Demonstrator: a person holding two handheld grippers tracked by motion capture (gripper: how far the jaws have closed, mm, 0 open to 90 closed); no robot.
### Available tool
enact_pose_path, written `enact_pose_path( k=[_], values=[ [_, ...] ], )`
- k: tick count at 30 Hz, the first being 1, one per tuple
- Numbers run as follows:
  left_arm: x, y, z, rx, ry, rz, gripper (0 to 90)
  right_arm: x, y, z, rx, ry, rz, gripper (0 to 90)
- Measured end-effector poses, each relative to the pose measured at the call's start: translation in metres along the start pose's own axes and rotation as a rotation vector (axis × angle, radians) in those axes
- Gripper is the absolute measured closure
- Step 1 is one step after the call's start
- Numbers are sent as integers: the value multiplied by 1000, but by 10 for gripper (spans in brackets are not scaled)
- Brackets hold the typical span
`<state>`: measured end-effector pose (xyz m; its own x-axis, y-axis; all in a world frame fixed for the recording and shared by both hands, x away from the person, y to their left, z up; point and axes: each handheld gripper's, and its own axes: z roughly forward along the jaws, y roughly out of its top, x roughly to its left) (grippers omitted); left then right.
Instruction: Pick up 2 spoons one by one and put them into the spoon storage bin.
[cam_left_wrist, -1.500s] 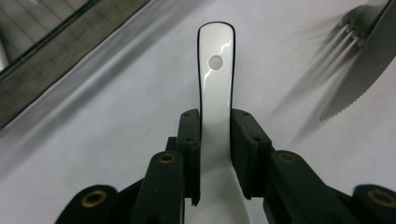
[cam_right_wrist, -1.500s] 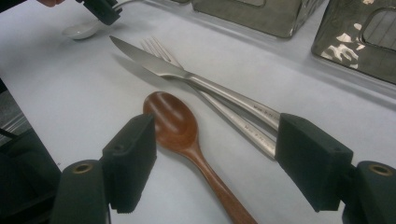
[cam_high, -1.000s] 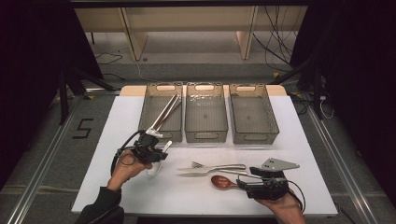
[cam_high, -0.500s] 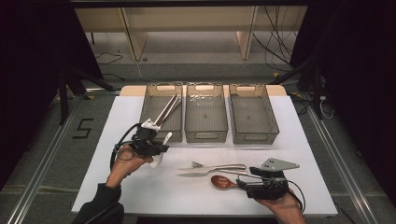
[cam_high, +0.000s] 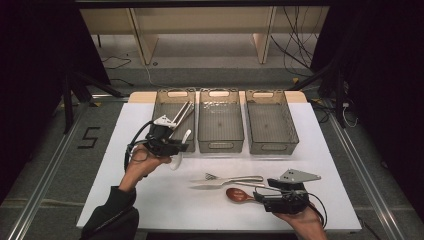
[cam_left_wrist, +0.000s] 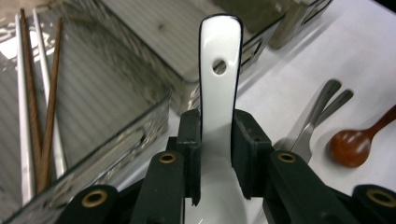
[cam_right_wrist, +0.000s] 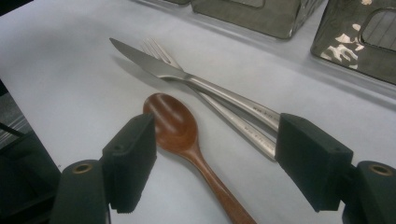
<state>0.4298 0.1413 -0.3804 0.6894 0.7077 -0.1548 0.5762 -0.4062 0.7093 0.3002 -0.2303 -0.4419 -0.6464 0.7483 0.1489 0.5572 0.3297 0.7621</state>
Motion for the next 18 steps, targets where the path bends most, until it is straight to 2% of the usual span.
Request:
enact_pose_path(
  k=[18],
  values=[
    [0,54,21,-57,-1,9,740,0,0,-1,-3,7,1,300]
  ],
)
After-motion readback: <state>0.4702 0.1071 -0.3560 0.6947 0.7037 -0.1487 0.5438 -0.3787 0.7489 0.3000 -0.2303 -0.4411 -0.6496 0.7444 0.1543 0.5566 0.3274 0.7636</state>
